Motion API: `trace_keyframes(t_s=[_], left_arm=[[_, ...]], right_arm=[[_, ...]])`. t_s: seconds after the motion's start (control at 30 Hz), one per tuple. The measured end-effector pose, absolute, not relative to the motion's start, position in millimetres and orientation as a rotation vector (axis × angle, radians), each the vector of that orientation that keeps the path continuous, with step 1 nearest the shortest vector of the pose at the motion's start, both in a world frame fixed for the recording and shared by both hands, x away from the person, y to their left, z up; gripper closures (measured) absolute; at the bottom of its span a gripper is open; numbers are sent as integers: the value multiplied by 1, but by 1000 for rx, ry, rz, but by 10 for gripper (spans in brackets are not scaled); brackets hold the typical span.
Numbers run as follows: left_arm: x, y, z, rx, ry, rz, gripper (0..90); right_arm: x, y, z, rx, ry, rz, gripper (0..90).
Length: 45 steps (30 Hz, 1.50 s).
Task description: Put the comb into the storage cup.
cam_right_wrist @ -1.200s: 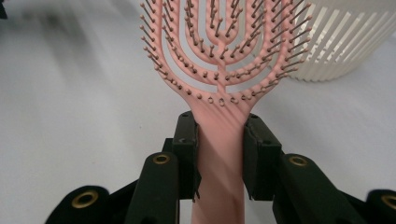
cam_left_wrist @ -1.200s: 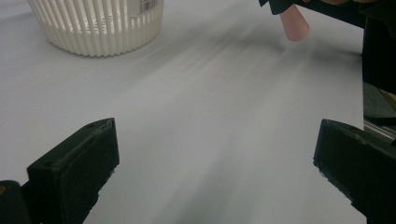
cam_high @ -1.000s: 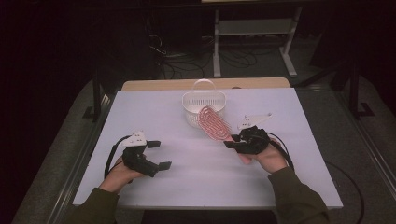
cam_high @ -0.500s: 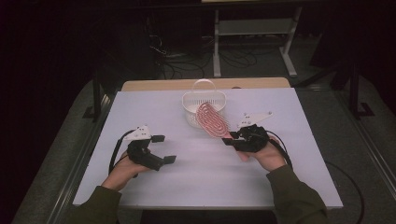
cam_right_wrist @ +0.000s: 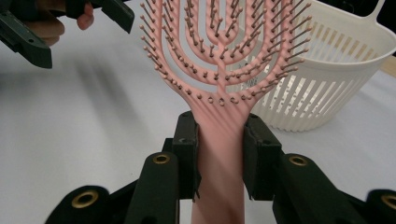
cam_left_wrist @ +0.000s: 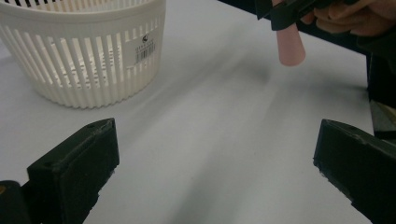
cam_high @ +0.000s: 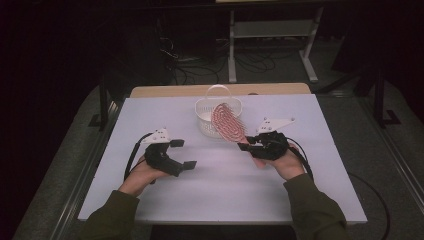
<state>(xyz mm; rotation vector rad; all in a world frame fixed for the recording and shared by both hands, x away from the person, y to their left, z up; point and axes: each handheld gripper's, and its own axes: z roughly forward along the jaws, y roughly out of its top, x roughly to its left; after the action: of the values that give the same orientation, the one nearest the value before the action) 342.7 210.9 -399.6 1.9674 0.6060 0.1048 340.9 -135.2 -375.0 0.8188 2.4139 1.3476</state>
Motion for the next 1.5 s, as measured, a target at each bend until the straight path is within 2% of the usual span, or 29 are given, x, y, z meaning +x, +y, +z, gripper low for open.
trace_keyframes(t_s=[0.63, 1.5], left_arm=[[353, 178, -393, 1931, 557, 79, 0], [347, 171, -385, 1889, 565, 86, 0]], right_arm=[[335, -120, -382, 762, 2420, 1342, 687], [331, -103, -389, 723, 2469, 1378, 687]])
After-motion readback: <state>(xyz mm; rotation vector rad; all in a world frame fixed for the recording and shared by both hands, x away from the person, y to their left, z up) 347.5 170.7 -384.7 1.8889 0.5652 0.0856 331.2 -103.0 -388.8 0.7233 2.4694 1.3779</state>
